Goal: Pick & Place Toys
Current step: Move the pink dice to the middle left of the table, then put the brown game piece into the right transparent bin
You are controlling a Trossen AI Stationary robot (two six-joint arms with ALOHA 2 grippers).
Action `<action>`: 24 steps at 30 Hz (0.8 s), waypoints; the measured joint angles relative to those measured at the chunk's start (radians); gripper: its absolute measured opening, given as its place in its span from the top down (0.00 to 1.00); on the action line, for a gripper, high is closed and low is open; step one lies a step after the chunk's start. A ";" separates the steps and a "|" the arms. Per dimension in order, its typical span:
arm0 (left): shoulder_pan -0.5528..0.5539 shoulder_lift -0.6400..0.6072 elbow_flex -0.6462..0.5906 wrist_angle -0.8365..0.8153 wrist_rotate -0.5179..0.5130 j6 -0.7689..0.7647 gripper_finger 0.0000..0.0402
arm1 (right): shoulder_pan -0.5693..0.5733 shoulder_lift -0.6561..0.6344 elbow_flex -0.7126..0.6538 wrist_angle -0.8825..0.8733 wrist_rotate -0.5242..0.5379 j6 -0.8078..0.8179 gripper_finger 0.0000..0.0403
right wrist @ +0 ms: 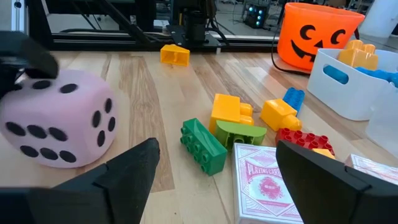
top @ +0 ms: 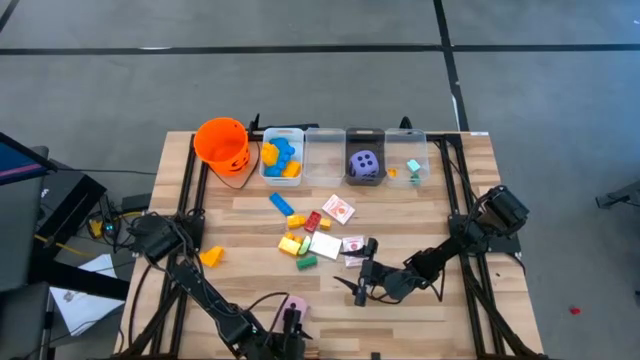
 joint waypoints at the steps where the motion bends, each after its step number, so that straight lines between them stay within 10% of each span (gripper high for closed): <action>1: 0.001 -0.015 -0.002 -0.009 -0.012 0.007 0.43 | 0.000 0.000 0.000 0.000 0.000 0.000 0.20; 13: 0.031 -0.211 -0.010 -0.843 -0.096 -0.351 0.43 | 0.008 0.000 0.000 0.003 0.000 0.000 0.20; 24: 0.033 -0.333 -0.001 -0.296 -0.104 -0.136 0.43 | 0.008 0.000 0.000 0.004 0.000 0.000 0.20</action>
